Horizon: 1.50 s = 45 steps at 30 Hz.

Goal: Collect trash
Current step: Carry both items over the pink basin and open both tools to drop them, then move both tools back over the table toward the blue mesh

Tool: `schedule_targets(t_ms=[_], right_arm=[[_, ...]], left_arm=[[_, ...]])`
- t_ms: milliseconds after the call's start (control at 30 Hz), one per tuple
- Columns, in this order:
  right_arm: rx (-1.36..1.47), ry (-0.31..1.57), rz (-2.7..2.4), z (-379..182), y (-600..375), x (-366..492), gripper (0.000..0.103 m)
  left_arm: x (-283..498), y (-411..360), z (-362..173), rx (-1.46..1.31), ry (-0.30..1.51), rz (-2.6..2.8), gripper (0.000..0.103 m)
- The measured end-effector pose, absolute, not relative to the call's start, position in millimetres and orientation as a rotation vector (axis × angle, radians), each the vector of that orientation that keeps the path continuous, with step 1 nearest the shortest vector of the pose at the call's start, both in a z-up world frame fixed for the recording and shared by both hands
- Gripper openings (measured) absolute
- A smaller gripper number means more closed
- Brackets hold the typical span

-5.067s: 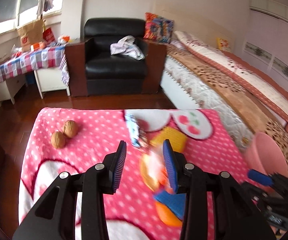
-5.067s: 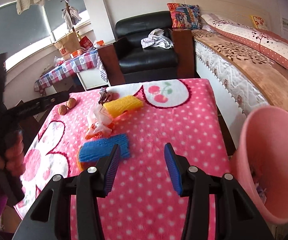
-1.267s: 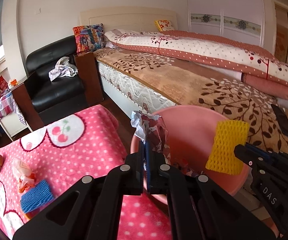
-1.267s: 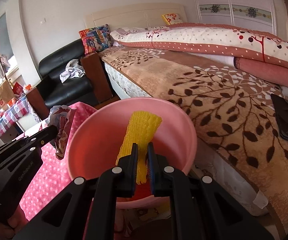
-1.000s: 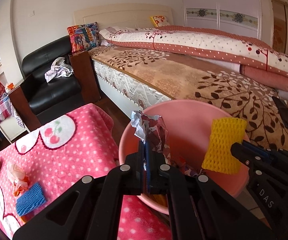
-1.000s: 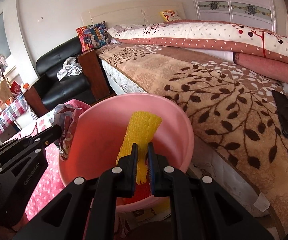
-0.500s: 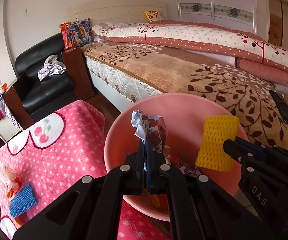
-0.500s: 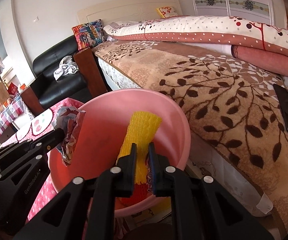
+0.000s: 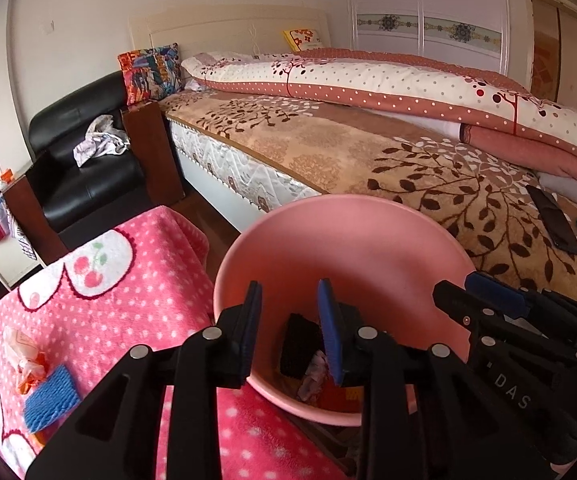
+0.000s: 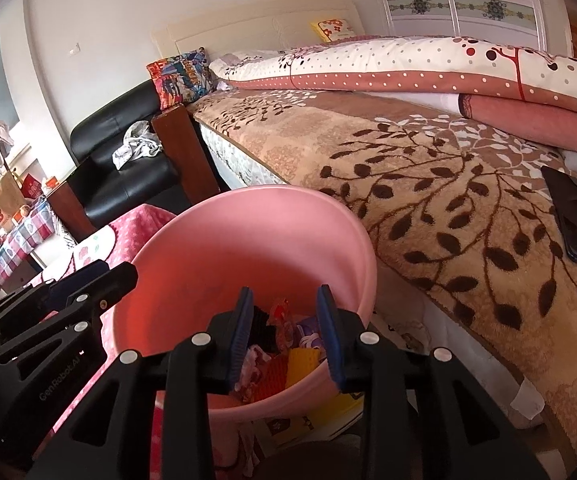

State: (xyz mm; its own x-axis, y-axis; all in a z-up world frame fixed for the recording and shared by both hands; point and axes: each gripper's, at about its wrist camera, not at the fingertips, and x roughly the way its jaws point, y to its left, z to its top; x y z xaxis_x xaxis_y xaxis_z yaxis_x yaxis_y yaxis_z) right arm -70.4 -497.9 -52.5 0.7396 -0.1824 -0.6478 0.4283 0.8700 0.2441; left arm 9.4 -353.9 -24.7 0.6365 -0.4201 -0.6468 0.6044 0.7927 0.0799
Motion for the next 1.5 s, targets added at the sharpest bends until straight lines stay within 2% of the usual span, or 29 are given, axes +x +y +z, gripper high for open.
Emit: schedule_targets(t_ms=[500, 900, 1233, 1500], right_arm=[[0.386, 0.620, -0.273, -34.7, -459.5, -90.1, 0.041], [0.354, 0.606, -0.192, -22.5, -416.5, -95.2, 0.044], [0.299, 0.650, -0.034, -27.2, -354.0, -68.4, 0.044], [0.236, 0.689, 0.084, -32.9, -299.7, -38.7, 0.043]], left_arm=[[-10.9, -318.4, -7.0, 0.289, 0.637, -0.531, 0.029], [-32.9, -275.0, -1.7, 0.294, 0.611, -0.488, 0.029], [-26.6, -198.7, -10.8, 0.275, 0.632, -0.363, 0.029], [-12.6, -118.2, -29.4, 0.165, 0.719, -0.199, 0.029]])
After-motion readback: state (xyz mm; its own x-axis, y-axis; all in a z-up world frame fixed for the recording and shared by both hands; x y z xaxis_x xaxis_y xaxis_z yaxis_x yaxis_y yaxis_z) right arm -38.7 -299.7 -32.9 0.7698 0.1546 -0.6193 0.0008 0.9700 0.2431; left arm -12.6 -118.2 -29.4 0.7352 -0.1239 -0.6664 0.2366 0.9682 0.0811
